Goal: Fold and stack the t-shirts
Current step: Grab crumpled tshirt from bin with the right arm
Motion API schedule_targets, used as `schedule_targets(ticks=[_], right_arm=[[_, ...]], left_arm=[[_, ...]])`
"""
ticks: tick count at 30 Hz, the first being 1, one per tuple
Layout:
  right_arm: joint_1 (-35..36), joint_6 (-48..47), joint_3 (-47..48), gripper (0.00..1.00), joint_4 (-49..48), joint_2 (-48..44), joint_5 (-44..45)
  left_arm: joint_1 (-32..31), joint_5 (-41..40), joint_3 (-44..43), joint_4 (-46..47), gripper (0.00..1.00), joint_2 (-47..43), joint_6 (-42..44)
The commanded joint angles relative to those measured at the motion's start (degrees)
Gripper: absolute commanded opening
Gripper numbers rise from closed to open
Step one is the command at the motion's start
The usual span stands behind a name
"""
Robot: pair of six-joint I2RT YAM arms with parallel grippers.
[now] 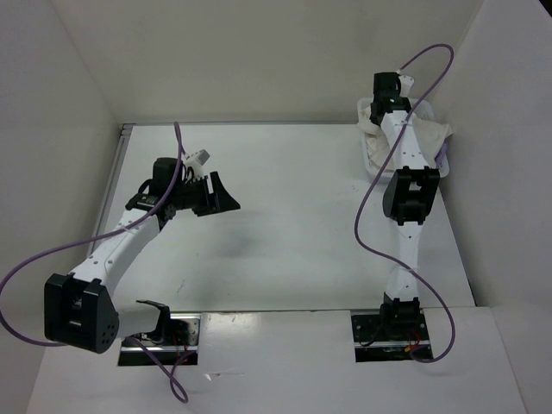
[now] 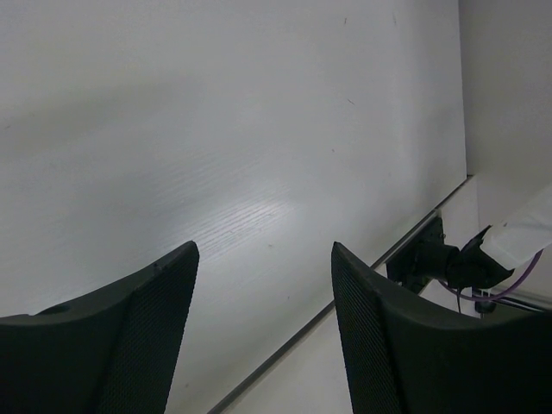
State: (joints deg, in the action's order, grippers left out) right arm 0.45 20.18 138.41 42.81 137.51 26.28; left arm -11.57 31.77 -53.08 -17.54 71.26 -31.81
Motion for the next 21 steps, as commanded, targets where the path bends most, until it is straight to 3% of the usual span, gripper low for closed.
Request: schedule_targets(ticks=[1,6,12,17,18,19,21], right_arm=[[-0.27,-0.23,3.62,0.25,0.70,0.91,1.31],[-0.27,1.52,4.76,0.01,1.23,0.91,1.31],[-0.27,2.05,4.51,0.00,1.23,-2.68,0.26],[-0.27,1.52,-1.63,0.18,0.09,-4.70,-0.44],[-0.27,1.52,-2.70,0.25,0.08,-4.71,-1.05],[-0.27,1.52,-3.58,0.43,0.08,-4.71,-1.06],[-0.27,1.52,-5.34,0.51,0.08,-4.71,-1.67]], left_arm=[[-0.29,-0.04,-1.32,2.16,0.70,-0.07,-0.09],[-0.29,-0.66,-1.32,1.63,0.70,-1.13,-0.09],[-0.29,-1.18,-1.32,1.63,0.70,-2.27,-0.09],[-0.29,-1.18,-1.32,1.63,0.74,-2.89,-0.09],[-0.29,-1.18,-0.80,1.63,0.74,-2.89,-0.09],[-0.29,-1.18,-0.80,1.63,0.74,-2.89,-0.09],[-0.29,-1.18,-0.80,1.63,0.75,-3.41,-0.09]])
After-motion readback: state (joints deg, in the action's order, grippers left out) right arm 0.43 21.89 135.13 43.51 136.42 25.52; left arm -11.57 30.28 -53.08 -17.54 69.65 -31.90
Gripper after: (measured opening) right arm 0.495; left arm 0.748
